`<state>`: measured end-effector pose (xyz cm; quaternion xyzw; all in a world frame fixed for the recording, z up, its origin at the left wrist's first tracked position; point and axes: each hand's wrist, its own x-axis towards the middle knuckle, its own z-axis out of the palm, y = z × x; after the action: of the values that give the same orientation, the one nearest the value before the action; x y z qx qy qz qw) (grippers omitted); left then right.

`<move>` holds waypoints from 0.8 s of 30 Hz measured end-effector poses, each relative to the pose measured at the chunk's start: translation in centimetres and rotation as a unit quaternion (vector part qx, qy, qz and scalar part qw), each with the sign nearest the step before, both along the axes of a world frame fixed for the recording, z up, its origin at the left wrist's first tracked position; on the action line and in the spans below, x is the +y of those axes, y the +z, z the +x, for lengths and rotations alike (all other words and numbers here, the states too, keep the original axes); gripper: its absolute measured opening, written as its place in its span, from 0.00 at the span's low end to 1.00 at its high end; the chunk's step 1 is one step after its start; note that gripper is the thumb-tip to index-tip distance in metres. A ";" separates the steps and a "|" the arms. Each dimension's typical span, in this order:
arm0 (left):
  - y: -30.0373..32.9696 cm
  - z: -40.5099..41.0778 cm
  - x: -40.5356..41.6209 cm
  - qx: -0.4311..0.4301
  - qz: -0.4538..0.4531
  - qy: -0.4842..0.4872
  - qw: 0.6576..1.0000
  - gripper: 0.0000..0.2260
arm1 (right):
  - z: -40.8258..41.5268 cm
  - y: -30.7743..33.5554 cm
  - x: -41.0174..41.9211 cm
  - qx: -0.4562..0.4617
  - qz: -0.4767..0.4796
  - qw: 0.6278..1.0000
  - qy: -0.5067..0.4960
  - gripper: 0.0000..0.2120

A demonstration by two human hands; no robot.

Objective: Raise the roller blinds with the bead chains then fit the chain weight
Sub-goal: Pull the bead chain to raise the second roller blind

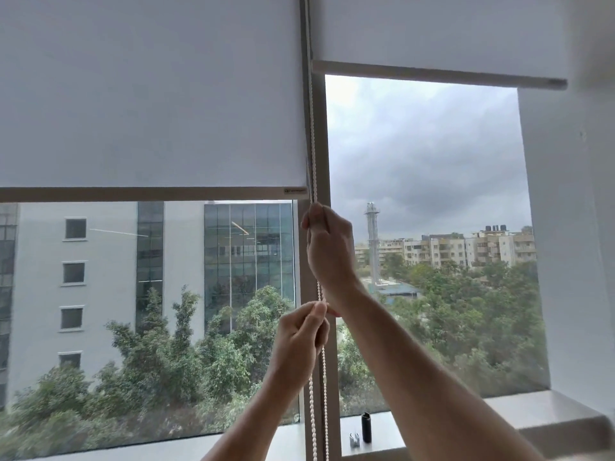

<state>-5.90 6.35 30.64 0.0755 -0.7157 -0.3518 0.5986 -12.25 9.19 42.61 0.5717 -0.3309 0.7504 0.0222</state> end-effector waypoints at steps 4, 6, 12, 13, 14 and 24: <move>1.1 1.1 -2.7 -0.067 0.078 0.067 0.992 0.28 | -0.2 -4.1 -0.3 0.018 0.011 1.000 -0.007 0.18; 3.3 1.4 -3.2 -0.054 0.089 0.055 0.993 0.26 | -0.3 -5.7 -0.4 0.007 0.022 1.000 0.018 0.19; 13.1 1.8 0.0 0.009 0.055 -0.008 0.998 0.18 | -0.3 -8.4 -0.6 -0.010 0.014 0.999 0.034 0.20; 14.5 1.5 0.7 0.014 0.060 -0.027 0.998 0.16 | -0.3 -8.6 -0.6 -0.018 0.015 0.999 0.046 0.19; 15.7 1.1 1.4 0.022 0.070 -0.047 0.996 0.15 | -0.2 -8.8 -0.6 -0.024 0.017 0.998 0.061 0.19; 14.6 -1.5 3.5 0.143 0.033 -0.036 0.989 0.15 | -1.7 -9.6 0.3 -0.040 0.095 0.973 0.208 0.20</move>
<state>-7.42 9.86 45.20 0.0185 -0.6134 -0.4035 0.6787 -13.99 9.45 33.04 0.5971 -0.2753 0.7258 -0.2023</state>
